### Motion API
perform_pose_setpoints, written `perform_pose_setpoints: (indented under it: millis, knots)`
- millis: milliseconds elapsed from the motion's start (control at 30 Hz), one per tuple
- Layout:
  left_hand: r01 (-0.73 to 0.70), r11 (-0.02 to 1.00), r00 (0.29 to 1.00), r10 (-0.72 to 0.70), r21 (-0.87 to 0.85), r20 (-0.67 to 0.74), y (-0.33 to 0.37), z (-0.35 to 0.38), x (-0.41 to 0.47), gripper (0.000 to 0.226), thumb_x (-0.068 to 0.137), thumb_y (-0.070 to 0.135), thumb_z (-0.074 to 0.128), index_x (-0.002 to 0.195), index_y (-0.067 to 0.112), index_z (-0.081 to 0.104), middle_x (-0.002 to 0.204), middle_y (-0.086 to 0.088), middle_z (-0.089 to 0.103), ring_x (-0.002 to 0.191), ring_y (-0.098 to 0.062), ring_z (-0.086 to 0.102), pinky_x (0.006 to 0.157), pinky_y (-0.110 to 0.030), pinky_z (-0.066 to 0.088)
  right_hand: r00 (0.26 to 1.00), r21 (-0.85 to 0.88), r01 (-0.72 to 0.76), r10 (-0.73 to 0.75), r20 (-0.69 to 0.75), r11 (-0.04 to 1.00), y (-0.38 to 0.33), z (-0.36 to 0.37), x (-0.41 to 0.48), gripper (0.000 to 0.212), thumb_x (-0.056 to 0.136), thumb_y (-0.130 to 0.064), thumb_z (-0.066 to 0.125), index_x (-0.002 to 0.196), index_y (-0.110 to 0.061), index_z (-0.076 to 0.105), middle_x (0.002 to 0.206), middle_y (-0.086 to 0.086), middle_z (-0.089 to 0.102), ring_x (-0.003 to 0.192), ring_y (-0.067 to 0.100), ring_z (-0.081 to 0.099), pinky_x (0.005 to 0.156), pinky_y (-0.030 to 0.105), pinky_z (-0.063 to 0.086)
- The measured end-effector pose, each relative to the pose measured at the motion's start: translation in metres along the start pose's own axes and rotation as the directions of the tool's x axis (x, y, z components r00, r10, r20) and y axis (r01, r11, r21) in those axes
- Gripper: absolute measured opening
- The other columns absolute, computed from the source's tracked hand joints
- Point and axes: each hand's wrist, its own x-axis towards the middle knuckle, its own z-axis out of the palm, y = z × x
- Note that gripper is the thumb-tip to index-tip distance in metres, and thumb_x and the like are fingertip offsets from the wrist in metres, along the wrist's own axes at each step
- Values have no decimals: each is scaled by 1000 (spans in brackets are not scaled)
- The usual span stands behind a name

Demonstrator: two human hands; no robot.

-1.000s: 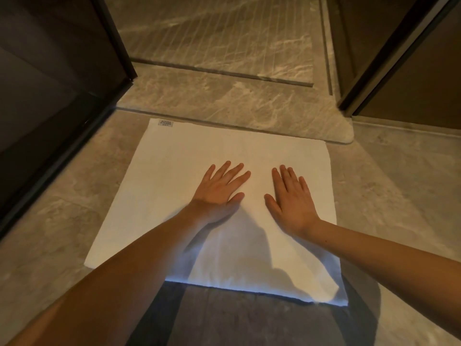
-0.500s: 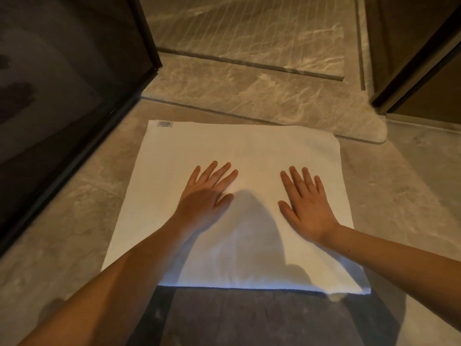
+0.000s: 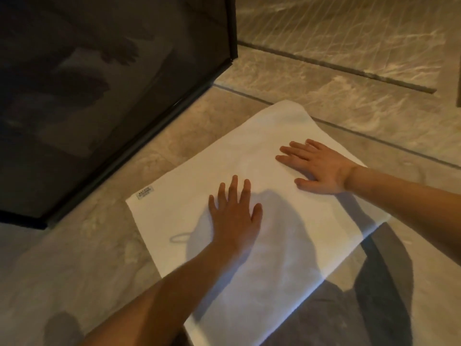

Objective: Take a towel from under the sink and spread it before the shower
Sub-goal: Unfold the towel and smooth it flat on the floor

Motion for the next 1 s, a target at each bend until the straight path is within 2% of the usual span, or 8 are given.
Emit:
perform_pose_setpoints:
  millis: [167, 400, 567, 700, 767, 833, 900, 1000]
  knots:
    - [-433, 901, 901, 434, 35, -14, -25, -29, 36, 55, 98, 36, 30, 152, 33, 24, 162, 8, 19, 150, -19, 9, 121, -46, 7, 967, 258, -176, 216, -134, 950, -40, 5, -18, 65, 96, -54, 26, 155, -33, 10, 163, -2, 14, 150, 24, 8, 118, 44, 11]
    - [-579, 803, 812, 550, 143, 196, -24, -36, 66, 55, 103, 39, 31, 154, 34, 13, 164, 9, 3, 151, -18, -2, 119, -38, -5, 966, 250, -182, 220, -133, 951, -67, -30, -30, 61, 101, -40, 36, 156, -27, 11, 163, -1, 13, 150, 24, 9, 118, 41, 15]
    - [-629, 770, 776, 612, 111, 151, -44, -31, 81, 55, 103, 42, 28, 155, 36, 10, 164, 11, 0, 150, -15, -6, 119, -36, -8, 999, 112, -49, 48, 16, 993, -82, -68, -61, 59, 102, -40, 33, 155, -32, 8, 162, -5, 19, 149, 20, 15, 119, 34, 17]
    - [-749, 662, 656, 733, 36, 178, -57, -29, 102, 58, 102, 44, 33, 154, 38, 10, 163, 13, 2, 150, -13, -6, 119, -35, -9, 975, 179, -197, 173, 143, 964, -105, -68, -86, 59, 102, -44, 30, 155, -35, 6, 161, -4, 21, 146, 15, 21, 116, 24, 15]
    - [-797, 600, 603, 780, 72, 169, -60, -22, 108, 57, 102, 44, 31, 154, 38, 8, 163, 13, 1, 150, -14, -6, 120, -37, -5, 956, 163, -267, 240, 171, 950, -129, -51, -77, 59, 102, -44, 27, 156, -31, 4, 163, 0, 15, 148, 20, 18, 119, 30, 16]
    - [-802, 592, 598, 793, 86, 117, -62, -14, 109, 57, 101, 45, 30, 154, 38, 10, 163, 12, 4, 150, -14, -2, 120, -38, -3, 883, 198, -468, 448, 137, 861, -160, -26, -56, 59, 102, -49, 19, 155, -32, -1, 164, 0, 5, 150, 24, 6, 121, 38, 10]
    - [-801, 597, 598, 799, 39, 54, -64, -10, 110, 57, 100, 45, 33, 154, 37, 16, 163, 12, 9, 150, -14, 4, 120, -37, -1, 685, 342, -704, 722, 99, 622, -195, -2, -30, 61, 99, -56, 9, 154, -35, -6, 164, -1, -5, 150, 26, -7, 122, 42, 3]
    - [-809, 588, 588, 809, 18, 4, -69, -6, 110, 56, 99, 46, 35, 153, 36, 21, 162, 11, 14, 150, -14, 8, 121, -38, 4, 472, 485, -787, 878, 76, 381, -232, 26, -2, 67, 91, -63, -7, 153, -38, -11, 162, -4, -16, 147, 24, -23, 121, 43, -7]
